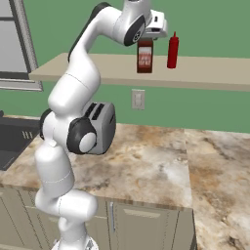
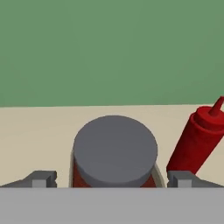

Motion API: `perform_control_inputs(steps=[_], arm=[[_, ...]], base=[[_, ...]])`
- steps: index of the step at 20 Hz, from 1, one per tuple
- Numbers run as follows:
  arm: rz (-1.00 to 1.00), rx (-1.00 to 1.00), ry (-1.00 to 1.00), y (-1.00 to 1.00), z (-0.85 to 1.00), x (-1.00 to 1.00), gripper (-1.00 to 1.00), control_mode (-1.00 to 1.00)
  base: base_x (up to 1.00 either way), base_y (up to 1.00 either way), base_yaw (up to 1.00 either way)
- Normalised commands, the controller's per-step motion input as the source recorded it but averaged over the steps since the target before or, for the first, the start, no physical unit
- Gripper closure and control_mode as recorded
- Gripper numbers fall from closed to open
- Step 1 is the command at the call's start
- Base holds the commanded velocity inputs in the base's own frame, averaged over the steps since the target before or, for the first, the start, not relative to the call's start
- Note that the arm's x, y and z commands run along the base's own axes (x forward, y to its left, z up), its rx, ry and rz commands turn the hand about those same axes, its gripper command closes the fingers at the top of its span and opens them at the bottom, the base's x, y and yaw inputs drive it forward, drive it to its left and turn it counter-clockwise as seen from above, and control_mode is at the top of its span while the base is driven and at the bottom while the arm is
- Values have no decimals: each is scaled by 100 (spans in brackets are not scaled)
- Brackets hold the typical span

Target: Collect the paprika, ketchup, and shaker from the cabinet and place them next to the stove.

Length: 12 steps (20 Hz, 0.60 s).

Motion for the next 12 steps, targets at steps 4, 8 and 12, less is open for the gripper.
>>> perform_control_inputs(steps=[4, 8, 12], arm=[[0, 0, 0, 4, -9, 2, 100, -100], [1, 0, 0, 8, -4, 8, 100, -100], [1, -3, 1, 6, -4, 4, 100, -100]], base=[[0, 0, 0], [0, 0, 0], [0, 0, 0]])
